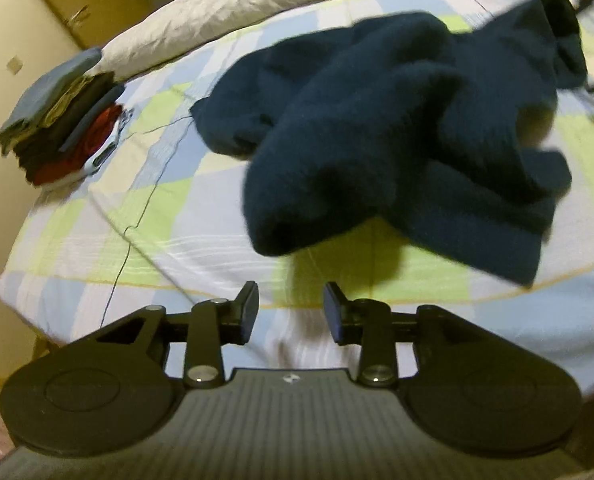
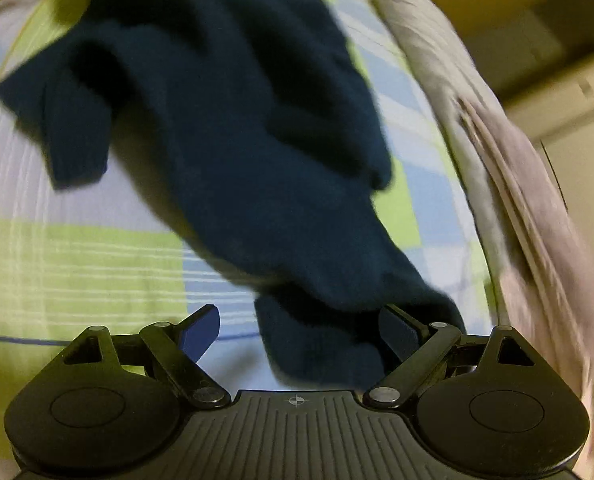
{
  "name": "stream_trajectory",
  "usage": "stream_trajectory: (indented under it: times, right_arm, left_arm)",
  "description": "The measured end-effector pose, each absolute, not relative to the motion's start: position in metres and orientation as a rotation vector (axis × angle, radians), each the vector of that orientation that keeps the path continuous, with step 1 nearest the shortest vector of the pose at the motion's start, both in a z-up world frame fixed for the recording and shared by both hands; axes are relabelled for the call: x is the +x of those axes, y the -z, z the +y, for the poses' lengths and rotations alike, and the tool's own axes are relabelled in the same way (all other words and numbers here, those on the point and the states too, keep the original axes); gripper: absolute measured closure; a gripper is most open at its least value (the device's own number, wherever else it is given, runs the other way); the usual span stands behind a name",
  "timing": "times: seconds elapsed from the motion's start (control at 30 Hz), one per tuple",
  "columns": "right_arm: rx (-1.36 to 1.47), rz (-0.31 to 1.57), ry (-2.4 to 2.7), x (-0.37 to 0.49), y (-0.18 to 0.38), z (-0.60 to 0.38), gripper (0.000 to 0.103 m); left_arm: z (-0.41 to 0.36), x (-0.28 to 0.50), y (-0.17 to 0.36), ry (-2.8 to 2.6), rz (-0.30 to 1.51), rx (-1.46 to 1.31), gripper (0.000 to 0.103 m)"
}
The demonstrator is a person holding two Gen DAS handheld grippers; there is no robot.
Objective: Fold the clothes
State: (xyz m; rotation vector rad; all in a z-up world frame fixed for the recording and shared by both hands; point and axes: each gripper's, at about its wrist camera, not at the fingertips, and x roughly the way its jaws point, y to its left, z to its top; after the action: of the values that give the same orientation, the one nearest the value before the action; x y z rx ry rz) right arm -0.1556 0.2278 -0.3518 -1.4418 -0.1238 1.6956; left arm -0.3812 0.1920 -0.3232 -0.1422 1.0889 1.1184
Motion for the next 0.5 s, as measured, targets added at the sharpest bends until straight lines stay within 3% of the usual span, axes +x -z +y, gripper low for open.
stream_trajectory:
  times: [0.23,0.27,0.3,0.33,0.5]
  right_arm:
    - [-1.467,-0.344,-1.757,-0.166,0.400,0.253,0.014]
    - [-1.462,-0.347,-1.769,-0.166,0.402,0.258,0.037]
    - [-1.458,-0.350,-1.781,-0.166,0.404,0.263,0.081]
    - [-1.453,-0.320,-1.788,-0.165,0.404,0.268,0.095]
    - [-1.328,-0.140,-1.737,-0.148,0.375,0.279,0.098]
  left_arm:
    - [0.211,-0.372,0.336,-1.127,1.029,-0.063,0.071]
    - [0.215,-0.371,0.337,-1.130,1.018,-0.054,0.072]
    - [0.221,-0.370,0.337,-1.124,1.007,-0.059,0.085]
    - [0.225,-0.370,0.334,-1.121,0.990,-0.069,0.097]
    - [0.243,-0.375,0.303,-1.164,0.890,-0.112,0.098]
